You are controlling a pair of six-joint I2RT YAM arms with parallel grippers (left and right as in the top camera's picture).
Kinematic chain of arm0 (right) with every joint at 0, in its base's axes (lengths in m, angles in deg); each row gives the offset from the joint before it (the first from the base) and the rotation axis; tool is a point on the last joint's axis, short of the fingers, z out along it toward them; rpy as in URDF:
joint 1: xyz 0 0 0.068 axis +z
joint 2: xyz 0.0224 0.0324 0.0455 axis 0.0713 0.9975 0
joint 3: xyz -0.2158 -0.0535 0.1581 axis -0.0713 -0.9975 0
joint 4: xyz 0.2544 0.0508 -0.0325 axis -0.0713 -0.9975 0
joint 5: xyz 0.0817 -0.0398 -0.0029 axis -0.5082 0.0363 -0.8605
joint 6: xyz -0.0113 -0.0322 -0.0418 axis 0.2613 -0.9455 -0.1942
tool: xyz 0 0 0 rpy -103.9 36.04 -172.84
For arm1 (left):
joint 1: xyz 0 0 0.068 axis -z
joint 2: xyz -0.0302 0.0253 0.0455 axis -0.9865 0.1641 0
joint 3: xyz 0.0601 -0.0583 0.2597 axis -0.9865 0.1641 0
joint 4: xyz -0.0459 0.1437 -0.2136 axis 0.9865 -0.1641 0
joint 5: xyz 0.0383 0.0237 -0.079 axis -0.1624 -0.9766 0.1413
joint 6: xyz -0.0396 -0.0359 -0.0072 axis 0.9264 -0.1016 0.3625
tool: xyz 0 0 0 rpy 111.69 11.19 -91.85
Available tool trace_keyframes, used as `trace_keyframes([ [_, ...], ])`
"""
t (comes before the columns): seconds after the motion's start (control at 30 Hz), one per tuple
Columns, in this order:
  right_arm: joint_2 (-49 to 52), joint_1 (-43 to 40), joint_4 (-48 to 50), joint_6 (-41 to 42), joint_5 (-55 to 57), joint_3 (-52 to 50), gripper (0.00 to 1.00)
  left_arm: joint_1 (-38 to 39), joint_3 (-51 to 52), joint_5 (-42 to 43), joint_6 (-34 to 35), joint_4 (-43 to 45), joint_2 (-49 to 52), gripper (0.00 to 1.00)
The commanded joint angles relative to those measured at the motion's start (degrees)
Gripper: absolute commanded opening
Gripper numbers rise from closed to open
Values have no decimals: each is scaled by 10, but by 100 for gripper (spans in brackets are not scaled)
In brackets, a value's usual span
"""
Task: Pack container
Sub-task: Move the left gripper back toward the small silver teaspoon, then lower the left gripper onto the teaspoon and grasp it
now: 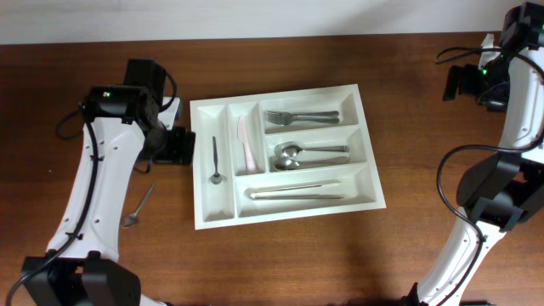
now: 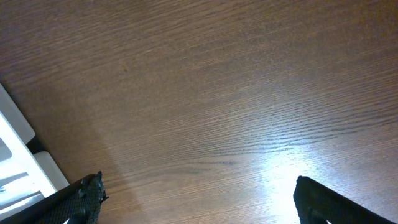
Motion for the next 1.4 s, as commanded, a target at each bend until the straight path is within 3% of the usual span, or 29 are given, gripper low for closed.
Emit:
trace_keyframes([
  [0.0,-1,3,-2,5,-3,1,99,-13,20,-13,-19,-14,-4,85],
  [0.43,-1,3,-2,5,-3,1,99,-98,295,-11,10,220,-8,87],
  [0.7,-1,3,-2,5,-3,1,99,-133,375,-12,-76,356,-37,87],
  [1.0,-1,3,-2,5,-3,1,99,-188,385,-68,-101,362,-45,87],
  [1.37,-1,3,-2,5,-3,1,99,-223,419,-43,-100,354,-45,84],
])
